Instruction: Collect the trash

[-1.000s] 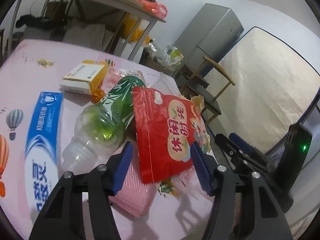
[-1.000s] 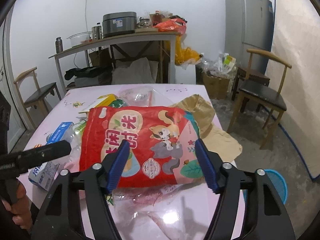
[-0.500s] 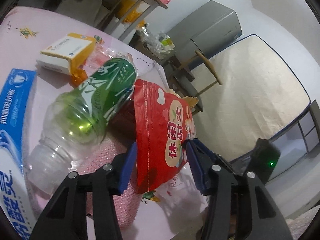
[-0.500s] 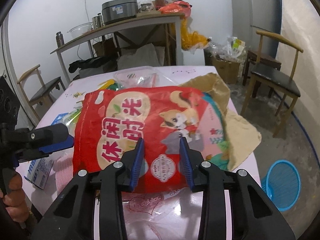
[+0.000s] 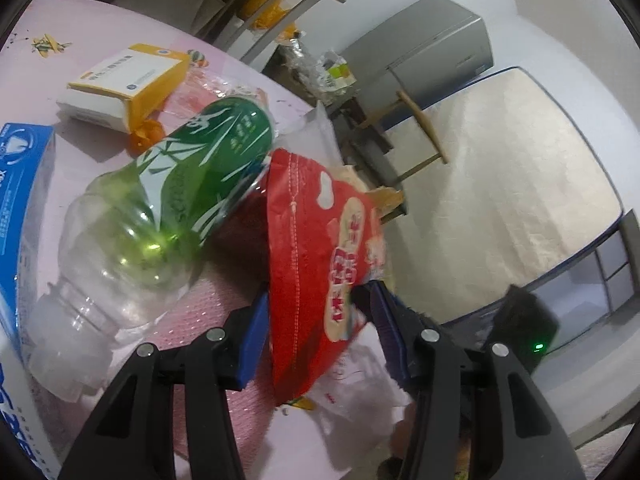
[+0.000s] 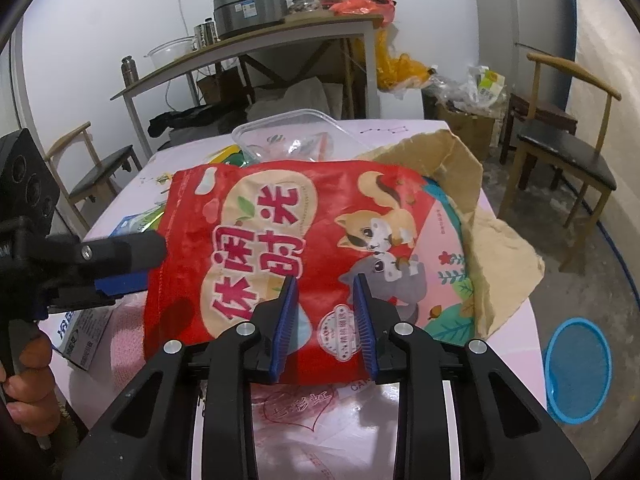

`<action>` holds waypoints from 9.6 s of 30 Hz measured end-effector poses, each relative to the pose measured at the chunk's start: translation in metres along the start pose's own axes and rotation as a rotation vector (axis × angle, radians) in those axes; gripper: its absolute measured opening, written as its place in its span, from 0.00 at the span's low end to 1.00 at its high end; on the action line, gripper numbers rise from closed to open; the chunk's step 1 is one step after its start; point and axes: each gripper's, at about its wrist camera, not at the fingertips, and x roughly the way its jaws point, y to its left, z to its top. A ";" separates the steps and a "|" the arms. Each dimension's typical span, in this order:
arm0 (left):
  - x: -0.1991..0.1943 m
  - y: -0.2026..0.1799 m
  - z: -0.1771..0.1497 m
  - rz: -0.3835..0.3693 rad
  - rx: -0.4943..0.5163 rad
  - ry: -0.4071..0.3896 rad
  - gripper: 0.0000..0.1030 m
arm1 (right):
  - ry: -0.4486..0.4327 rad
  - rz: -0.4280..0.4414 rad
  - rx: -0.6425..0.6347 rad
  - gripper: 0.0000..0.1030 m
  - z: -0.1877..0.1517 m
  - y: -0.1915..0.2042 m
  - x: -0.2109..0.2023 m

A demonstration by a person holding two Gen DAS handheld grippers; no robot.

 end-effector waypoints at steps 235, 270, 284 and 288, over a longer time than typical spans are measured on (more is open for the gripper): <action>-0.068 -0.047 -0.062 0.240 0.302 -0.157 0.95 | 0.127 0.103 0.400 0.83 0.080 -0.104 0.038; -0.081 -0.075 -0.086 0.005 0.506 -0.225 0.94 | -0.170 0.231 0.189 0.00 0.090 0.001 -0.097; -0.080 -0.083 -0.095 0.018 0.505 -0.191 0.93 | 0.014 0.539 0.438 0.00 0.042 -0.007 -0.049; -0.056 -0.082 -0.096 0.021 0.490 -0.124 0.85 | 0.062 0.354 0.387 0.00 0.020 -0.017 -0.040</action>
